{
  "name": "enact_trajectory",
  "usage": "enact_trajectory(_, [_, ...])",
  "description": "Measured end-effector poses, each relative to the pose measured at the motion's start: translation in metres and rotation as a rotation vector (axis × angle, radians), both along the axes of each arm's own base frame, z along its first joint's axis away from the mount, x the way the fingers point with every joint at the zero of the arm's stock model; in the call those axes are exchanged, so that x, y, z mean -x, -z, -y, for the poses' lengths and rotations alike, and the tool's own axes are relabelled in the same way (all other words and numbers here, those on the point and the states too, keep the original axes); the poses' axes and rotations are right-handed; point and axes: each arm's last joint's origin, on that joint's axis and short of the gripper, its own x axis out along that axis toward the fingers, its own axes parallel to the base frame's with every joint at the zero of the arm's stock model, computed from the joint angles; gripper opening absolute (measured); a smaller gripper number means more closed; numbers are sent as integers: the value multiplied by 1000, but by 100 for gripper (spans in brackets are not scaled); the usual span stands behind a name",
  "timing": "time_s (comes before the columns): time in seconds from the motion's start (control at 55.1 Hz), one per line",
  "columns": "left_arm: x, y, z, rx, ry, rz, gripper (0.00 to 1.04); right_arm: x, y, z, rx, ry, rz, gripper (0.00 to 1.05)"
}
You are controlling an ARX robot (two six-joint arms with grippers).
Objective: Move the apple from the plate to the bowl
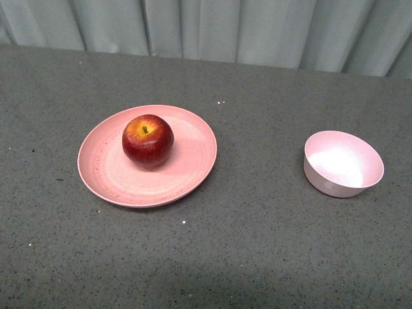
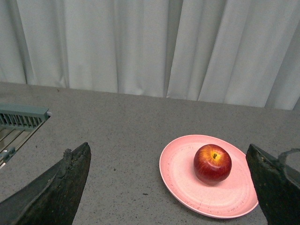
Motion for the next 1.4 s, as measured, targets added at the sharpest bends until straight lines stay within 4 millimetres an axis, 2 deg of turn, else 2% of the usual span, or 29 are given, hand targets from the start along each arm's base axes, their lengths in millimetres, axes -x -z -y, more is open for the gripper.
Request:
enact_trajectory(0.2, [0,0,0,0,0,0,98,-19,-1,0,90,7,-78,95])
enact_trajectory(0.254, [0,0,0,0,0,0,98,-33,-5,-4,104,-41,-101,95])
enact_trajectory(0.327, [0,0,0,0,0,0,98,-64,-8,-10,107,-113,-176,95])
enact_trajectory(0.381, [0,0,0,0,0,0,98,-88,-2,-16,82,-189,-276,95])
enact_trajectory(0.562, [0,0,0,0,0,0,98,-137,22,-27,59,-256,-482,95])
enact_trajectory(0.617, [0,0,0,0,0,0,98,-160,33,-34,69,-276,-567,95])
enact_trajectory(0.853, [0,0,0,0,0,0,98,-220,65,-65,141,-332,-762,95])
enact_trajectory(1.088, [0,0,0,0,0,0,98,-250,88,-83,178,-330,-891,95])
enact_trajectory(1.288, [0,0,0,0,0,0,98,-262,107,-89,189,-325,-962,95])
enact_trajectory(1.342, [0,0,0,0,0,0,98,-263,109,-89,187,-321,-975,90])
enact_trajectory(1.361, [0,0,0,0,0,0,98,-264,110,-89,189,-315,-982,84])
enact_trajectory(1.397, [0,0,0,0,0,0,98,-265,111,-89,189,-313,-985,79])
